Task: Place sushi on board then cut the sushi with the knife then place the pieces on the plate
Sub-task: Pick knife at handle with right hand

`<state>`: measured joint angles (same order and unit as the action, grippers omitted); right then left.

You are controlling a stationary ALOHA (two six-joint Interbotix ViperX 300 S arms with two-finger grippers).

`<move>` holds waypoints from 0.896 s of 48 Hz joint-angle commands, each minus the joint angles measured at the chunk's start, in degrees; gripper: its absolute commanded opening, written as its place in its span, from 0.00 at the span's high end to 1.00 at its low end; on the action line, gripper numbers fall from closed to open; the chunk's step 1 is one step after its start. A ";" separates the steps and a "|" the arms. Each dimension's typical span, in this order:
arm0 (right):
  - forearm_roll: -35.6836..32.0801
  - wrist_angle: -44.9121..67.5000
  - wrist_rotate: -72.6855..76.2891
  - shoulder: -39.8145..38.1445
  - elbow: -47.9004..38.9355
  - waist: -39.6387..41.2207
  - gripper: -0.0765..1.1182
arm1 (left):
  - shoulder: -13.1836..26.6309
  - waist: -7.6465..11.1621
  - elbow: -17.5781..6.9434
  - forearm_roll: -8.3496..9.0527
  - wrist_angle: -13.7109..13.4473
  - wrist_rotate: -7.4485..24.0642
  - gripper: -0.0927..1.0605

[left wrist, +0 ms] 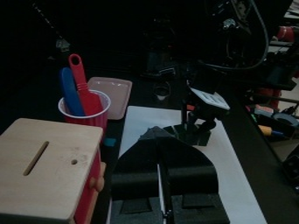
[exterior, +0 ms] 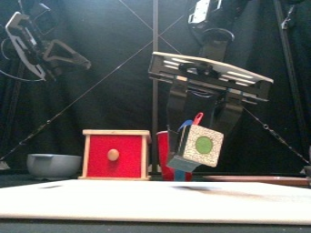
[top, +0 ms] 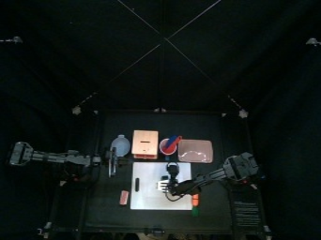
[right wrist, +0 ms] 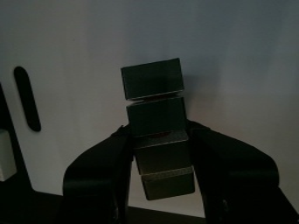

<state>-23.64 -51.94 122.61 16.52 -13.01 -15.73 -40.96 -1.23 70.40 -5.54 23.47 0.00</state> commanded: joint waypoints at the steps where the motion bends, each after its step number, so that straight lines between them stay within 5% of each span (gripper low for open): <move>1: 0.35 -1.49 0.09 -0.53 2.20 0.88 0.51 | 0.09 0.09 -0.70 0.09 0.18 0.09 0.93; 23: 0.79 -0.97 -0.44 0.97 2.72 1.49 0.25 | 0.18 0.09 -0.62 0.18 0.18 0.18 0.93; 43: 0.00 -0.26 -1.76 -1.14 1.93 1.85 0.24 | 0.09 0.18 -0.44 0.18 0.18 0.09 0.93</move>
<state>-23.20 -51.94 121.11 19.25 -11.60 -14.15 -40.96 -1.14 70.66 -5.45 23.38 0.09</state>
